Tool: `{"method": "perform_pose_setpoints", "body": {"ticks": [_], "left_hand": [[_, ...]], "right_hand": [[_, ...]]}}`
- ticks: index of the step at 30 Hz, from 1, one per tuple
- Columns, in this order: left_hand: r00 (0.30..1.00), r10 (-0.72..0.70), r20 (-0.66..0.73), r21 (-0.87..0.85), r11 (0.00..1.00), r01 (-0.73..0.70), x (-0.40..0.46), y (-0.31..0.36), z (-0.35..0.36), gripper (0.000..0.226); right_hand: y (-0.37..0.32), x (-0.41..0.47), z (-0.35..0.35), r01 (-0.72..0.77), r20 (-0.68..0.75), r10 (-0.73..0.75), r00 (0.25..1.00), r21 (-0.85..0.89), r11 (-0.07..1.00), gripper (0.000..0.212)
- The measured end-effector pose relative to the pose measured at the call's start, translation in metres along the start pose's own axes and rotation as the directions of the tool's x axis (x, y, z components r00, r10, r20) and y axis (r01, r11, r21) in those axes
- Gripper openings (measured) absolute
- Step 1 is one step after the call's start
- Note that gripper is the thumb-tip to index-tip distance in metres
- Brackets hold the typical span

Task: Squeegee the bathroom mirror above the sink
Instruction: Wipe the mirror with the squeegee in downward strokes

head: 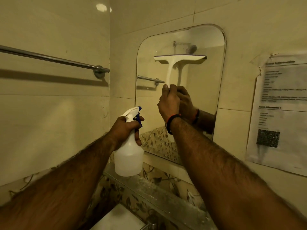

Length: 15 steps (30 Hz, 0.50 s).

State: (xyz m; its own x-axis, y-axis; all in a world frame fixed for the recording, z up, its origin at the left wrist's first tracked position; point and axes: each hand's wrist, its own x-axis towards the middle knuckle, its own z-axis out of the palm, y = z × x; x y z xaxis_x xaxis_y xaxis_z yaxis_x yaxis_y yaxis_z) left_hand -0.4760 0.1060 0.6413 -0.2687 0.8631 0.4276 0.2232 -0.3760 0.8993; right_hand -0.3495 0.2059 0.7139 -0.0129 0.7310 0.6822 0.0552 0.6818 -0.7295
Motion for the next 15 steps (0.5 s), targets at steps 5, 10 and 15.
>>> {"method": "perform_pose_setpoints", "body": {"ticks": [5, 10, 15], "left_hand": [[1.000, -0.011, 0.001, 0.010, 1.000, 0.011, -0.002, -0.005, -0.002, 0.030], [1.000, -0.026, -0.007, 0.005, 1.000, 0.026, -0.008, -0.007, -0.004, 0.027], [0.999, -0.030, -0.011, -0.006, 1.000, 0.030, -0.012, -0.010, -0.008, 0.026]], "right_hand": [[0.024, -0.023, 0.013, -0.044, 0.020, 0.045, 0.999, -0.028, 0.999, 0.033], [0.049, -0.047, 0.025, -0.096, 0.035, 0.098, 0.995, -0.054, 0.994, 0.031], [0.074, -0.076, 0.038, -0.126, 0.020, 0.128, 0.992, -0.095, 0.987, 0.030]]}}
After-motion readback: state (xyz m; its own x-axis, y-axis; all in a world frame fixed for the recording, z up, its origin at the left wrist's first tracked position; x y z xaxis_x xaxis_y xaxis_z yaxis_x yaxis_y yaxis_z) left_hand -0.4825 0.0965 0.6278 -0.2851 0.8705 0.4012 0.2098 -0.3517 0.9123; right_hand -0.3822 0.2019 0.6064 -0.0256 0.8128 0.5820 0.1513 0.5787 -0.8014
